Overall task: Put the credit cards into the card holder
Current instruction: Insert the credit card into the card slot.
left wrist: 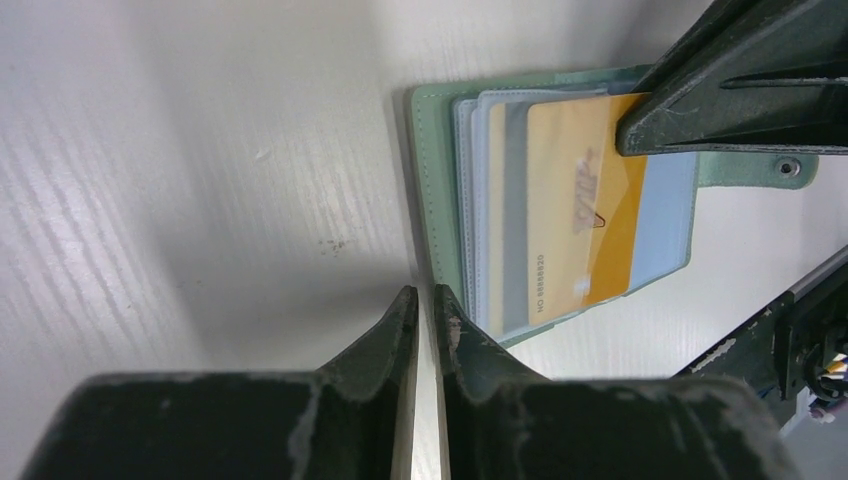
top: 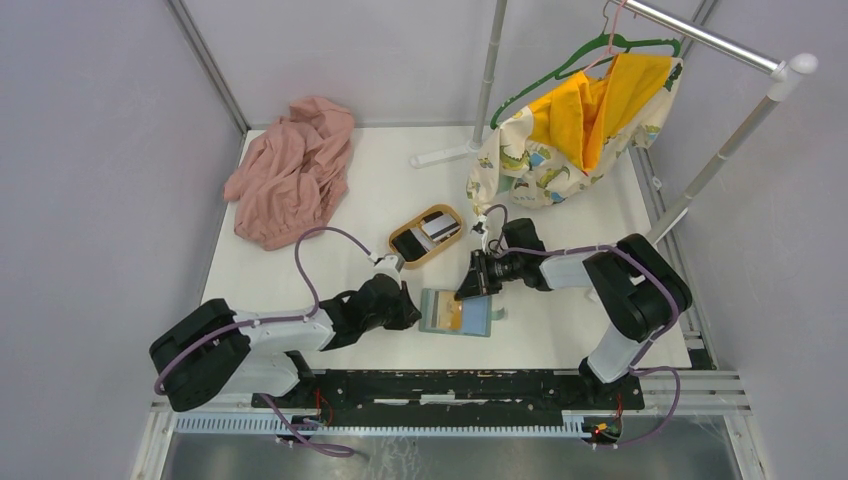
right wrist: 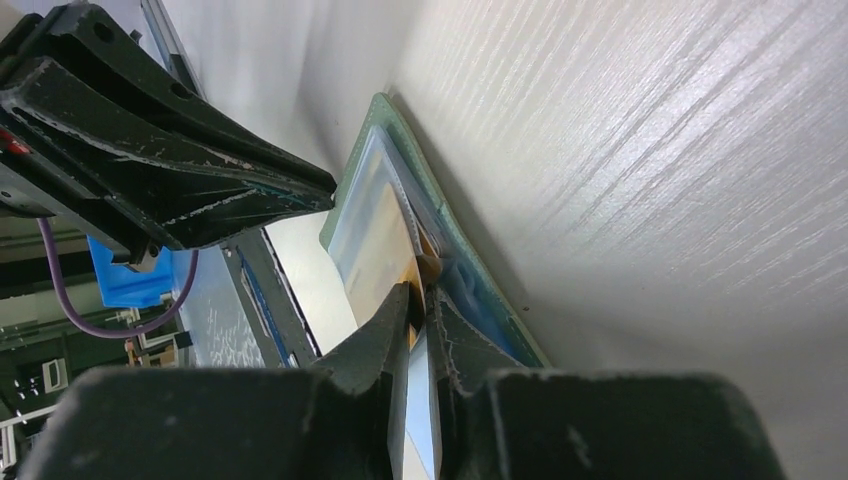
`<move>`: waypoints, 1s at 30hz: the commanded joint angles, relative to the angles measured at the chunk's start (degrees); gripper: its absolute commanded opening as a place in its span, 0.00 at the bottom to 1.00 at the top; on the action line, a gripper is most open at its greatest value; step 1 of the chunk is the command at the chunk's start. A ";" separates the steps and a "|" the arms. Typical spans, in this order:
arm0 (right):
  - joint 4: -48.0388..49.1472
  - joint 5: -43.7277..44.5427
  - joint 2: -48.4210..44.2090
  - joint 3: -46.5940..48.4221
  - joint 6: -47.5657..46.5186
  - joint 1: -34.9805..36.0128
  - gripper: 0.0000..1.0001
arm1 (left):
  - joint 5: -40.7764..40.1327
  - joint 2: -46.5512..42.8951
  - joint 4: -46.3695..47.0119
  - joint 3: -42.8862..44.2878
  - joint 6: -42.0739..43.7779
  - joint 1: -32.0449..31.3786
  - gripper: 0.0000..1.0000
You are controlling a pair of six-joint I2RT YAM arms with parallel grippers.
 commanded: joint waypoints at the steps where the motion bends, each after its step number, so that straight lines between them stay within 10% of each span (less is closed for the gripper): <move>1: 5.91 -0.62 1.36 -0.82 2.88 0.13 0.15 | 2.15 2.13 2.70 0.45 -0.68 -0.27 0.18; 23: 11.78 -1.06 2.59 -2.69 7.71 -0.07 0.11 | 2.95 5.00 5.49 -0.17 -1.88 -1.61 0.16; 30: -3.46 0.21 1.69 4.08 -6.21 -0.19 0.43 | 0.81 3.96 3.38 -0.57 -2.53 -1.57 0.16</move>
